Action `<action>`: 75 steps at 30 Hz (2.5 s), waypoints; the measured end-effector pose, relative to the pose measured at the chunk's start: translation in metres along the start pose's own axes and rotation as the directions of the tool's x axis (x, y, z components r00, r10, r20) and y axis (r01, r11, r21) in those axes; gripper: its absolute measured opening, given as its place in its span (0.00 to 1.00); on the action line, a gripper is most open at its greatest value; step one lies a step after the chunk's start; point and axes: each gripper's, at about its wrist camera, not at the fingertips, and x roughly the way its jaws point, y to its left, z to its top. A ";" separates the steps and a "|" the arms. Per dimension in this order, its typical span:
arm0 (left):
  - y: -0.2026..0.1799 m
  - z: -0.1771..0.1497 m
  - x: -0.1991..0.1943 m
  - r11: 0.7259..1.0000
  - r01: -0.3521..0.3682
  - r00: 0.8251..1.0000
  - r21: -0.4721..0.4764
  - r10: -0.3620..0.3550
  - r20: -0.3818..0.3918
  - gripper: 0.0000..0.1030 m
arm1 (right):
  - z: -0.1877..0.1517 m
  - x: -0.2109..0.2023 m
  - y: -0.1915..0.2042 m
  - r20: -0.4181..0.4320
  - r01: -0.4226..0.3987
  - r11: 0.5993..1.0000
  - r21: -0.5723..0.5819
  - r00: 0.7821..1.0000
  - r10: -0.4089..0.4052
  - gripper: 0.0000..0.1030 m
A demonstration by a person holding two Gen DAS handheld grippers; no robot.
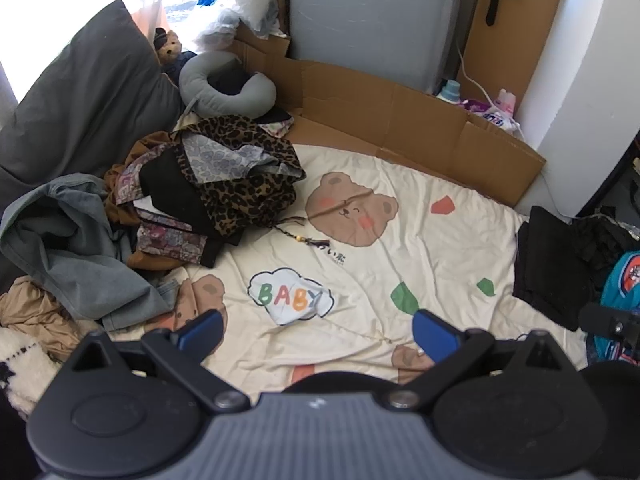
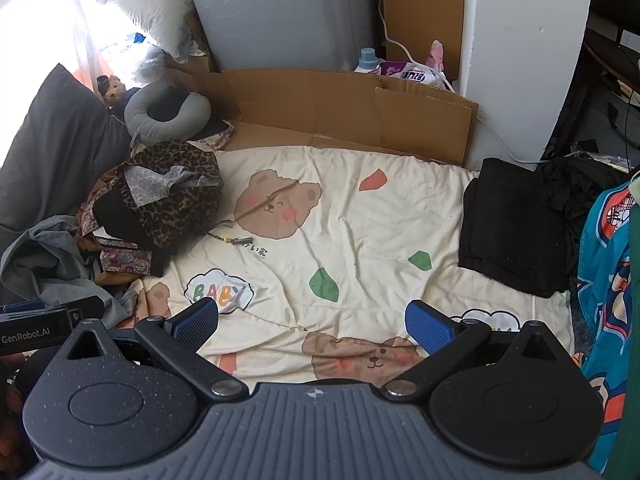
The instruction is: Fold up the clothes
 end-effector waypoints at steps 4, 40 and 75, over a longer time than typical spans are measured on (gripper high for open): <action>0.001 0.000 0.001 1.000 0.000 1.000 -0.003 0.000 0.000 0.99 | 0.001 0.000 -0.001 0.003 -0.001 1.000 0.004 1.000 0.000 1.00; 0.000 0.008 -0.007 0.997 0.053 0.998 0.054 -0.051 -0.036 0.99 | 0.006 -0.006 0.001 -0.013 0.029 1.000 -0.008 0.999 -0.029 1.00; 0.086 0.039 -0.082 0.999 0.004 0.994 -0.039 0.000 0.105 0.98 | 0.025 -0.076 0.031 0.115 -0.056 0.998 -0.040 0.991 0.061 1.00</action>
